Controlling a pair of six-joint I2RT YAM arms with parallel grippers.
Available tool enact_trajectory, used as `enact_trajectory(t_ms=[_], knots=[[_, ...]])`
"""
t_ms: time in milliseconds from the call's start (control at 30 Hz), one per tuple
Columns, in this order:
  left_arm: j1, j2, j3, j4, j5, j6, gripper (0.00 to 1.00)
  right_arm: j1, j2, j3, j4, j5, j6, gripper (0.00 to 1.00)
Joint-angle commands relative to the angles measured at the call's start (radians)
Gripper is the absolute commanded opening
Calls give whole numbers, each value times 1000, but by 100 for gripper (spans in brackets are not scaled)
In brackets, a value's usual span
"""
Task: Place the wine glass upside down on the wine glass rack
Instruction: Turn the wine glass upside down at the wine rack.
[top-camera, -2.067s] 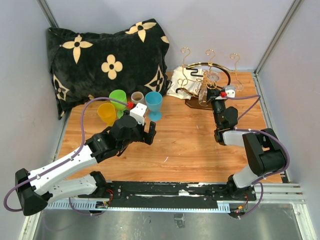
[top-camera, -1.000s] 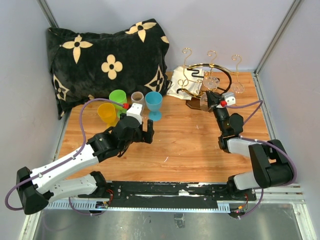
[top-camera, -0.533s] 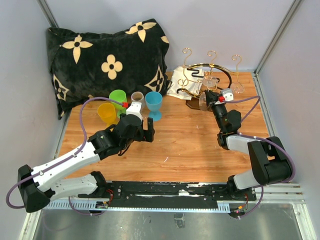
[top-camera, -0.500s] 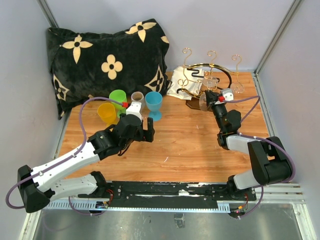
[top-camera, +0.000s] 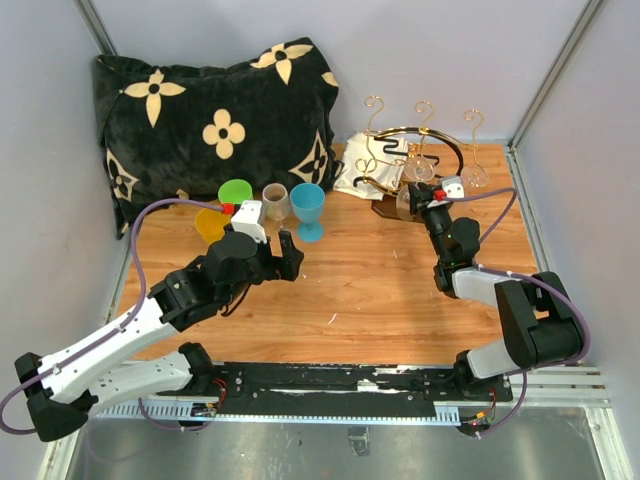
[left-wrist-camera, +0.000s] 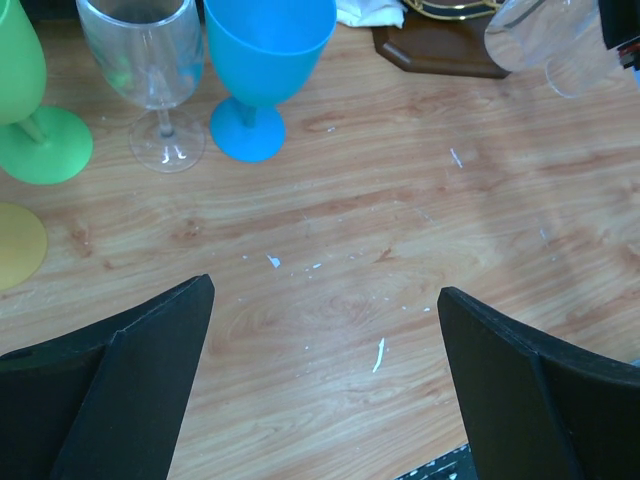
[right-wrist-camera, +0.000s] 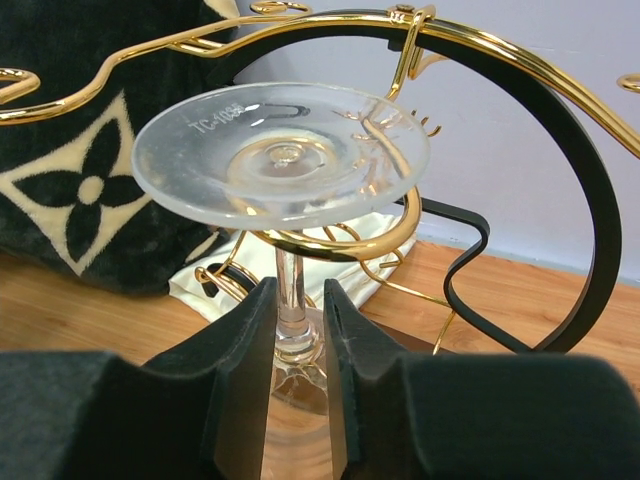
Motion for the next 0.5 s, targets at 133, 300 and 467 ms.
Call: enact_trajectory(t_ms=[133,300,467], knots=[[-5,-20,1,-3,-50,-2,100,-9,2,24,-17,-8,-13,32],[-5,-5,16,-38,-92,-7,100,-9,-32,16,-41,-2,-15,47],[-5,-3,30,-63,-127,-7,100,-10,-85,-3,-86,-10,-23,60]])
